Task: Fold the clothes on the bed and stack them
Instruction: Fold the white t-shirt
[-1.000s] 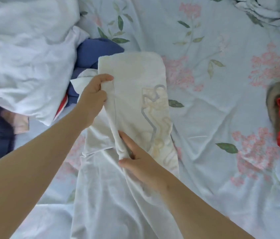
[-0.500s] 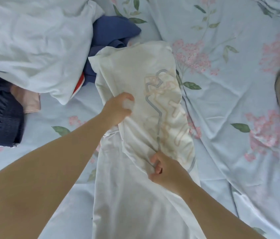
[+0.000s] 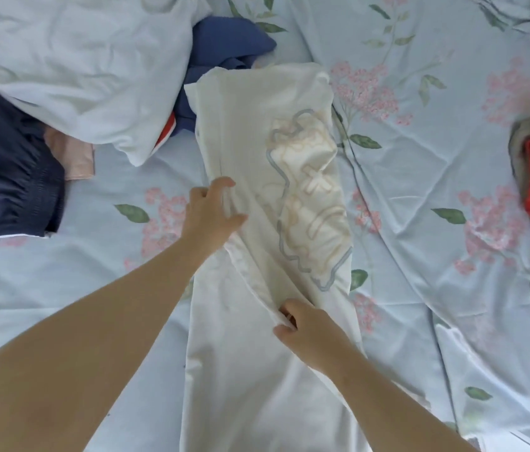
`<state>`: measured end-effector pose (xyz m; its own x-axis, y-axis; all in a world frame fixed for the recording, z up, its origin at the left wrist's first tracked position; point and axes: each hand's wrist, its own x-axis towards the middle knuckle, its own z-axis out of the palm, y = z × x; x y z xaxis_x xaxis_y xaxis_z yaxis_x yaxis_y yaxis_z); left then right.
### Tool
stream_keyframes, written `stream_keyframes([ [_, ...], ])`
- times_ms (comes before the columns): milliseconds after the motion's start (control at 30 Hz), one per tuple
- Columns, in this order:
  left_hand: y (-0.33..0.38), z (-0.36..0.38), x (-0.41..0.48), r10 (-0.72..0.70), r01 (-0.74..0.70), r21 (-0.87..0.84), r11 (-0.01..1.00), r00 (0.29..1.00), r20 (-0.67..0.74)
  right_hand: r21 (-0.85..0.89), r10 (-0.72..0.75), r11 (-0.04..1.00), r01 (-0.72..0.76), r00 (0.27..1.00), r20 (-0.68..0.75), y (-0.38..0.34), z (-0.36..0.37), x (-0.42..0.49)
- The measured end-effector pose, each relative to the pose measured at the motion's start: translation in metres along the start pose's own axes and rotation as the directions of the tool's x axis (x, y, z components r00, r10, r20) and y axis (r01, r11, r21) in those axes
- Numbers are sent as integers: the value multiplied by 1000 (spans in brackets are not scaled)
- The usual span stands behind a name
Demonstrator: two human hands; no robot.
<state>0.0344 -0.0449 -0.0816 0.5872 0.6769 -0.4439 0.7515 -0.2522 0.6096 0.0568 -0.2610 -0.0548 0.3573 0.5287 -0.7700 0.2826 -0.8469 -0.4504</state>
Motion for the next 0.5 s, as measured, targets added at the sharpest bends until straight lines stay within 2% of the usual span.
stream_keyframes([
  [100,-13,14,-25,23,-12,210,978,999,-50,-153,65,986,-65,998,-5,22,-3,-17],
  [167,-17,16,-34,28,-7,193,981,994,-107,-291,90,953,-87,996,-5,40,-2,-30],
  [233,-19,16,-41,12,3,90,996,986,-167,-333,131,936,-114,991,29,54,0,-41],
  [300,-16,17,-52,-79,56,-143,988,983,-164,-229,135,968,-107,985,109,60,7,-51],
  [367,-11,21,-73,-213,180,-416,891,976,-34,-74,73,995,-60,982,173,51,19,-63],
  [400,-9,24,-88,-262,258,-496,829,963,63,1,39,999,-40,982,185,42,28,-70],
  [467,-12,28,-116,-312,401,-550,732,916,253,178,-34,984,-4,977,210,22,49,-82],
  [500,-18,29,-127,-320,449,-534,717,892,320,289,-65,957,-13,964,259,13,62,-86],
])
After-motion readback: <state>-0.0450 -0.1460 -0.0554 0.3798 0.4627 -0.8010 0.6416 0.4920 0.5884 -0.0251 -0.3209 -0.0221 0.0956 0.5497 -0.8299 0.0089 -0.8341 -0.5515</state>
